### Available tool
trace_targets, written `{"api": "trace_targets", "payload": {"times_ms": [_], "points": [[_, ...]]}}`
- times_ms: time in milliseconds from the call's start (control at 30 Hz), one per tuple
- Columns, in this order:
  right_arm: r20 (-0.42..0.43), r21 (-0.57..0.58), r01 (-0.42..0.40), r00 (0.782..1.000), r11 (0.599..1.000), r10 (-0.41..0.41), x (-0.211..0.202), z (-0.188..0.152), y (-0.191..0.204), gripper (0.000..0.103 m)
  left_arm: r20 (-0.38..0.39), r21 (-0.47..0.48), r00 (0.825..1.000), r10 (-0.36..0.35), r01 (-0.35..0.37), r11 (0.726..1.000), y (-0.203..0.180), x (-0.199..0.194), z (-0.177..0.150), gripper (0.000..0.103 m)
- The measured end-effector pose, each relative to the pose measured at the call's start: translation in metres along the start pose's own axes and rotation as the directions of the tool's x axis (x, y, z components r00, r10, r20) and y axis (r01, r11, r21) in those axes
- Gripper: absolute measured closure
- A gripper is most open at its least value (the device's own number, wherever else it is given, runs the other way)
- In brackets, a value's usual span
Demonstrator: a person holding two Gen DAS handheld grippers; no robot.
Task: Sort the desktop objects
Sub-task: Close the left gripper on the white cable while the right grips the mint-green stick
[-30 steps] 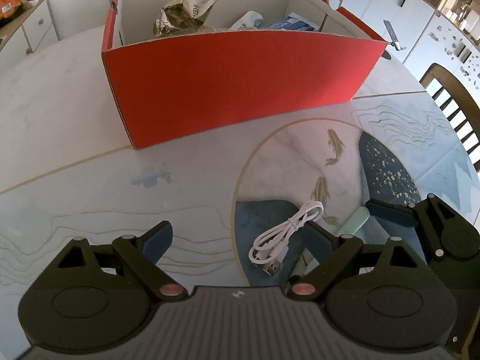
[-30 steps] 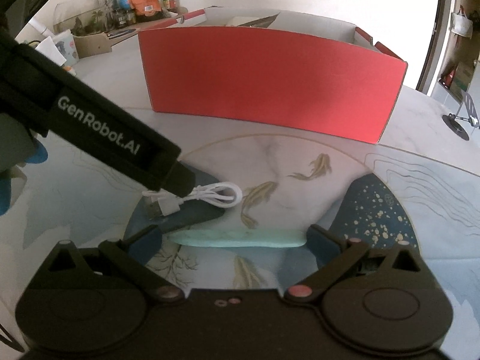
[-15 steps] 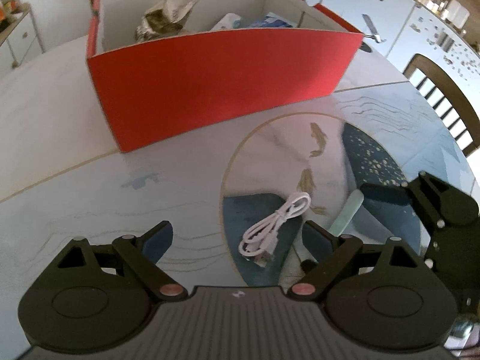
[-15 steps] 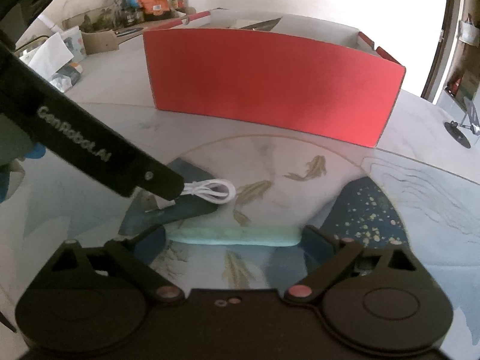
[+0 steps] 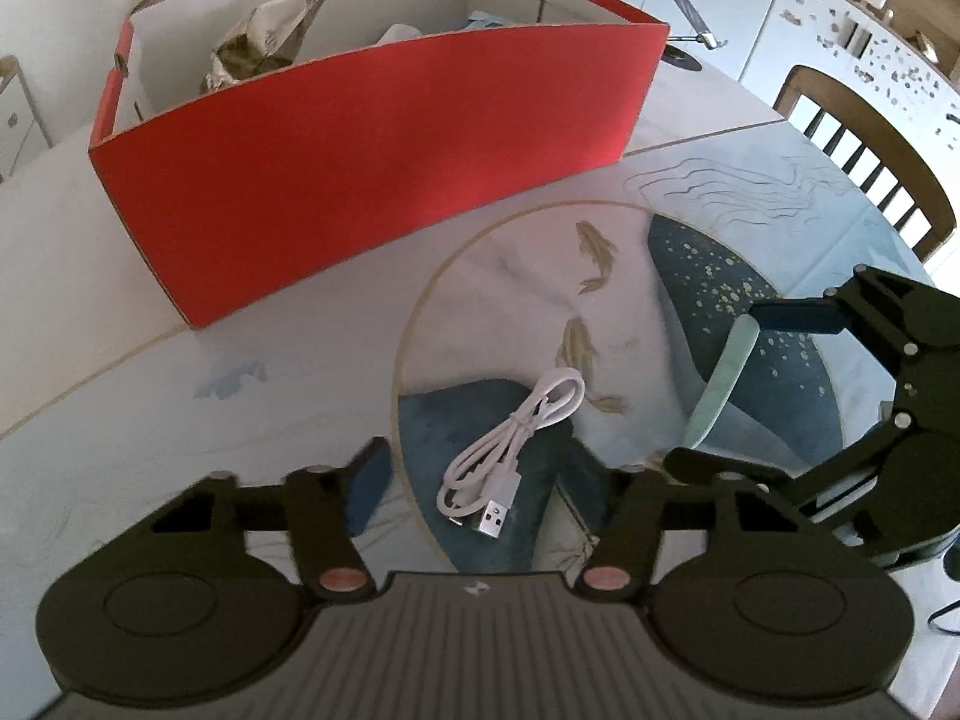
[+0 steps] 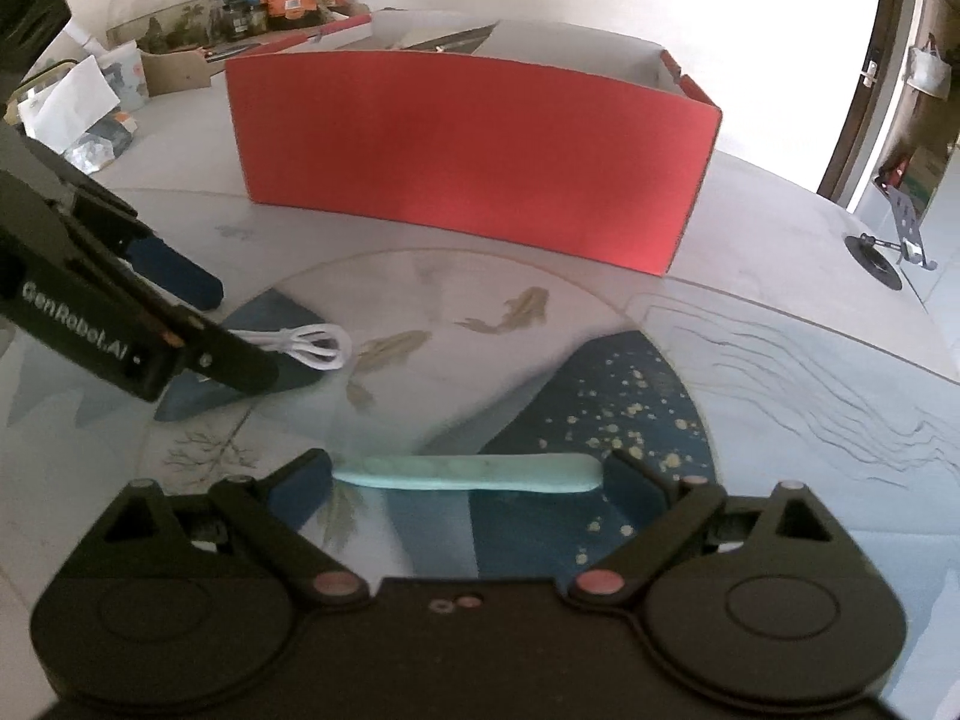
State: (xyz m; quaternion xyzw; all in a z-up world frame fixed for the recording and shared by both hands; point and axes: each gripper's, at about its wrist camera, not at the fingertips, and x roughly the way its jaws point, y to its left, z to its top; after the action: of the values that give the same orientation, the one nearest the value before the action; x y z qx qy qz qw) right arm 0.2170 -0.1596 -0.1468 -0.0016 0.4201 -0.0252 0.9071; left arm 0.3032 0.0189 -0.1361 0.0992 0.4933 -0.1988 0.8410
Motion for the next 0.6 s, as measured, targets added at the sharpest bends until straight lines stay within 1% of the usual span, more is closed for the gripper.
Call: {"api": "trace_targets", "payload": {"times_ms": [33,100,167,200,267,333,500,600], "points": [[0.001,0.001,0.002,1.0,1.0,-0.002,0.0,0.0,-0.001,0.006,0.002,0.01,1.0,0.012,-0.012,1.0,-0.001,0.0,0.0,0.06],[0.003,0.002,0.003,1.0,1.0,-0.003,0.0,0.0,-0.002,0.006,0.004,0.028,1.0,0.026,-0.026,0.999,-0.003,0.0,0.0,0.066],[0.001,0.005,0.003,1.0,1.0,-0.003,0.0,-0.001,-0.003,0.006,0.003,0.05,1.0,0.017,-0.017,0.999,-0.005,0.0,-0.001,0.075],[0.001,0.006,0.002,1.0,1.0,-0.002,0.0,-0.001,-0.003,0.006,0.0,0.067,1.0,0.016,-0.016,0.998,-0.008,-0.001,-0.001,0.078],[0.001,0.005,0.002,1.0,1.0,-0.002,0.0,-0.001,-0.004,0.006,-0.004,0.091,1.0,0.016,-0.015,0.996,-0.011,-0.002,-0.002,0.079],[0.002,0.007,0.001,1.0,1.0,-0.001,0.0,-0.001,-0.004,0.006,-0.005,0.091,1.0,0.01,-0.009,0.996,-0.011,-0.002,-0.002,0.08],[0.003,0.004,0.005,1.0,1.0,-0.005,-0.001,0.0,-0.004,0.006,-0.006,0.05,1.0,-0.018,0.018,0.999,-0.009,-0.005,-0.003,0.082],[0.007,0.005,0.004,1.0,1.0,-0.004,-0.004,0.001,-0.005,0.006,-0.001,0.032,1.0,-0.019,0.019,0.999,-0.007,-0.006,-0.003,0.083]]}}
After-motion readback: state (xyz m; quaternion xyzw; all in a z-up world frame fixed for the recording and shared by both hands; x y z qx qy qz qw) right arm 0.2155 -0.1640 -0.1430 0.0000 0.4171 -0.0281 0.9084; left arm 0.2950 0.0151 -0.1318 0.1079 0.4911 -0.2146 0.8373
